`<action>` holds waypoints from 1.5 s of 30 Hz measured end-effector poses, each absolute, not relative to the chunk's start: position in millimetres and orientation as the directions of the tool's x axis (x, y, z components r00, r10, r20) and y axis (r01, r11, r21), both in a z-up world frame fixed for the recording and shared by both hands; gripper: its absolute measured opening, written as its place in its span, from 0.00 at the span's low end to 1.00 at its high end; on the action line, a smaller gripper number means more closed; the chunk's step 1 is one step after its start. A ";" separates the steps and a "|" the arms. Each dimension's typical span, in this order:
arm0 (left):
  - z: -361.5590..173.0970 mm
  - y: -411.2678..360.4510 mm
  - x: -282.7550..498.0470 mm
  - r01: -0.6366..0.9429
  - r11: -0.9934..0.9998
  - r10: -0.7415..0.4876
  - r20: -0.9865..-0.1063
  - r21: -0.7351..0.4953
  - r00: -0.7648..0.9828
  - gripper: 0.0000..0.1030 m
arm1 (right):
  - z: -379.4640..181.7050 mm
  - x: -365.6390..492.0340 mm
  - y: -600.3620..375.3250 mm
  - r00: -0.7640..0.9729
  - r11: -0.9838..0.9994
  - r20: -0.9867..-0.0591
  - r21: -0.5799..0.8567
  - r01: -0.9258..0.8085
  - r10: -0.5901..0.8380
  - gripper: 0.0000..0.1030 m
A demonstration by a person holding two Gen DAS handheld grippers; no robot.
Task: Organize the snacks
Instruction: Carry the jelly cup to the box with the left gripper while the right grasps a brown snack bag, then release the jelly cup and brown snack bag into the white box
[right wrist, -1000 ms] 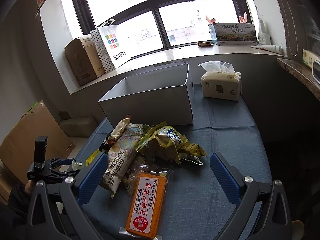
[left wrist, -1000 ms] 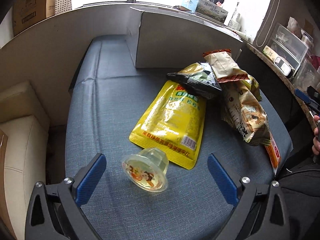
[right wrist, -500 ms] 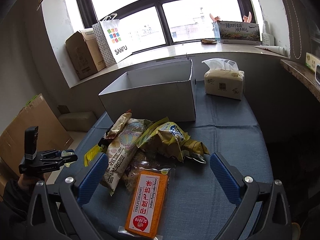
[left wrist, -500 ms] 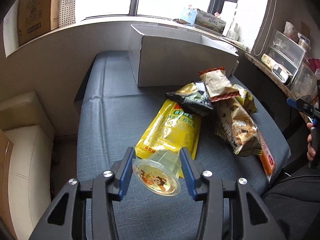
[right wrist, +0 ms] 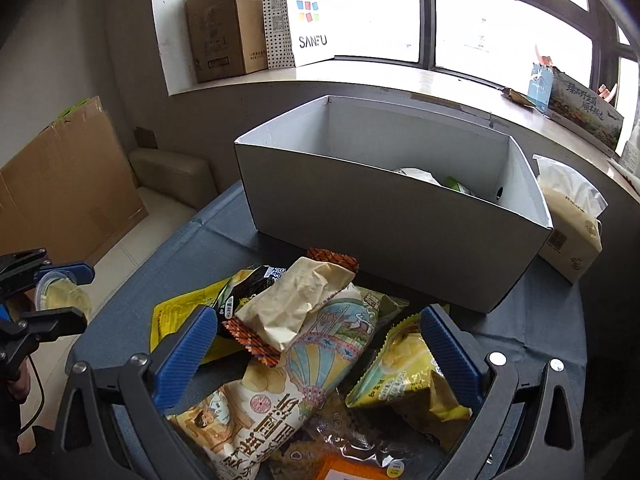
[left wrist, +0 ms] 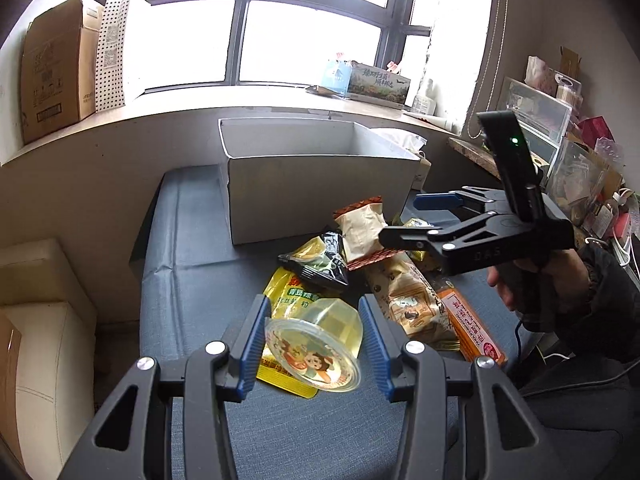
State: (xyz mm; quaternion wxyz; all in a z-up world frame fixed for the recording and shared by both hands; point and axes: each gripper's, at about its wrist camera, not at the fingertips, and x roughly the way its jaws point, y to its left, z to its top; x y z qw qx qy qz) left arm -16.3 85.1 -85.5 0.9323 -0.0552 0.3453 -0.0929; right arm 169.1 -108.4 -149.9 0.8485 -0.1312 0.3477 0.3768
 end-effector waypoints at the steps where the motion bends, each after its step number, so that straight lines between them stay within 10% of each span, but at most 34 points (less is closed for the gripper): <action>1: -85.7 85.9 -16.8 0.134 0.976 -0.215 -0.630 -0.173 0.746 0.49 | -152.5 174.1 -103.2 0.470 0.682 -0.693 0.043 -0.730 0.547 1.00; 4: -87.5 87.8 -16.7 0.126 0.974 -0.217 -0.627 -0.187 0.748 0.49 | -161.2 187.5 -94.2 0.460 0.699 -0.709 0.064 -0.712 0.534 0.94; 5: -88.2 88.1 -16.9 0.123 0.975 -0.215 -0.628 -0.187 0.748 0.49 | -162.9 190.6 -93.1 0.445 0.697 -0.714 0.084 -0.712 0.541 0.83; 6: -89.1 88.1 -17.2 0.124 0.974 -0.217 -0.629 -0.189 0.747 0.49 | -164.3 192.1 -93.2 0.428 0.691 -0.716 0.105 -0.716 0.552 0.45; 10: -91.7 88.8 -18.4 0.125 0.973 -0.223 -0.628 -0.196 0.745 0.49 | -158.7 189.1 -98.8 0.388 0.653 -0.687 0.167 -0.739 0.615 0.24; 30: -7.0 71.0 102.3 0.157 0.984 -0.180 -0.505 -0.087 0.844 0.49 | -53.8 216.0 -176.2 0.601 0.741 -0.478 0.181 -0.646 0.641 0.22; 42: -7.7 75.5 251.8 0.026 0.991 -0.098 -0.591 -0.130 0.800 0.49 | -51.3 322.4 -150.8 0.625 0.814 -0.560 0.172 -0.555 0.544 0.22; 45: -12.5 77.3 267.6 -0.006 0.988 -0.092 -0.622 -0.155 0.778 0.77 | -52.0 333.3 -145.3 0.619 0.827 -0.584 0.176 -0.534 0.524 0.33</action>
